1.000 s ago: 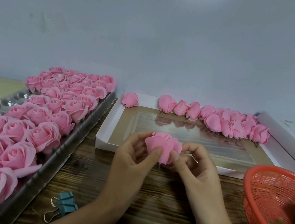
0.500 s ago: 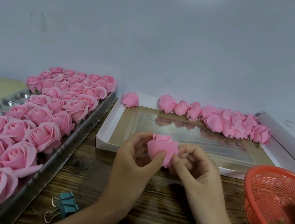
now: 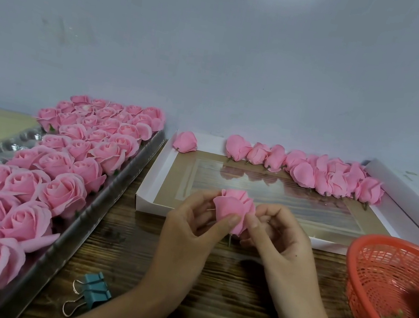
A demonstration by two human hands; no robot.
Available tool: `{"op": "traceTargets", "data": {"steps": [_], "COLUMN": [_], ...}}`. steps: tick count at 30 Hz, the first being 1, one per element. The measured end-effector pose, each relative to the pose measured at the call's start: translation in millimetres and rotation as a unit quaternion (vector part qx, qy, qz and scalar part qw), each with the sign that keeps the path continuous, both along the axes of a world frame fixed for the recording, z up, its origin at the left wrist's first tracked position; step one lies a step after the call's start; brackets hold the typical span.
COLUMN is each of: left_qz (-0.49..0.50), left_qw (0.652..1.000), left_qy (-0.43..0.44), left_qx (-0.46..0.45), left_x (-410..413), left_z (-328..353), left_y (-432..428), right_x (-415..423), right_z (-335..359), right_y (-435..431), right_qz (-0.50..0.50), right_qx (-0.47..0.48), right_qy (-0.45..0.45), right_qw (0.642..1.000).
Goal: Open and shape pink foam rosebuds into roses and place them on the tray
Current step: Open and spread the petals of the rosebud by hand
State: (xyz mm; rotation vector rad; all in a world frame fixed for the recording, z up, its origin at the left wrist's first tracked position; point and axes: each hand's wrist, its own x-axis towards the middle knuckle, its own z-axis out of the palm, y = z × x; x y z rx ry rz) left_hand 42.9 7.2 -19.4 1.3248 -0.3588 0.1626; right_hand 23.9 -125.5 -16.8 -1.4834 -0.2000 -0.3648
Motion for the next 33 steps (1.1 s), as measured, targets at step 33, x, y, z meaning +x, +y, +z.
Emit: {"op": "traceTargets", "data": {"steps": [33], "left_qz": [0.019], "left_qw": [0.998], "left_qy": [-0.024], "left_qx": [0.062], "left_x": [-3.2], "left_z": [2.2], "left_y": [1.0], "right_x": [-5.0], "right_z": [2.8], "right_y": [-0.2], "right_qz": [0.014], "right_qx": [0.007], "right_qy": [-0.008], "right_qw": [1.0]}}
